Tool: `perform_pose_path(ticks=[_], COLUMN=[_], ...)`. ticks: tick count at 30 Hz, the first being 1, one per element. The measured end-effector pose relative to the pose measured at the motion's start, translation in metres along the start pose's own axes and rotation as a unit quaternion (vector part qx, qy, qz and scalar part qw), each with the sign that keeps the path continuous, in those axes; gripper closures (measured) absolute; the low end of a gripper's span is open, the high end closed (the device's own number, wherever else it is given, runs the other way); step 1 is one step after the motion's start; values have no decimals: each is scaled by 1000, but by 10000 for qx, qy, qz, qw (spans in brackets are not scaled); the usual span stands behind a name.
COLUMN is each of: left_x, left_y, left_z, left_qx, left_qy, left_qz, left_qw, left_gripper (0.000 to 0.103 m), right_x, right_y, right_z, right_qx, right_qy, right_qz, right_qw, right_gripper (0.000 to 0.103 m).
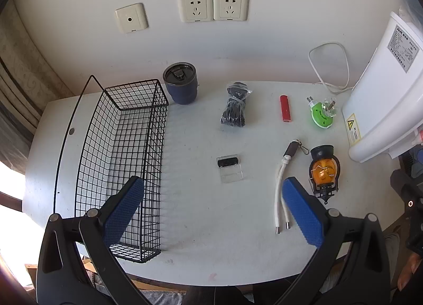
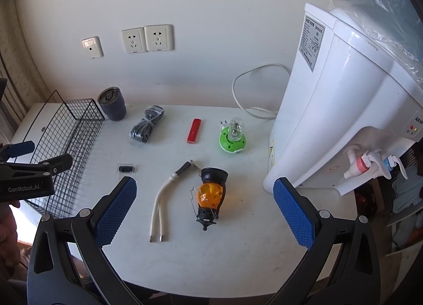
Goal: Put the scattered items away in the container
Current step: 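Move both tools toward the clear box and the orange lamp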
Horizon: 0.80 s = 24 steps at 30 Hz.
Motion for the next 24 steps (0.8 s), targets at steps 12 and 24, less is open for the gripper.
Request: perform_pose_path(ticks=[12, 24], left_x=[2, 3], left_y=[4, 17], left_z=[0, 22], left_qx=[-9, -217], left_qy=[25, 37], left_qz=[24, 35], left_qw=[10000, 9998], left_gripper=[0, 0], right_x=[-1, 0], right_y=[1, 8], right_z=[-2, 7], right_qx=[23, -89], right_qy=[-27, -1], right_qz=[48, 37], right_qw=[10000, 10000], right_gripper=[0, 0])
Point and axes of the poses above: each gripper's, at about its wrist camera, not at the fingertips, and z roughly the way its jaws point, x to its right, y to its underside, the point moved 8 cm from there along z, roughly the way its jaws point, and after that the axes turned 13 degrees about -z, right-handed, at the moved point
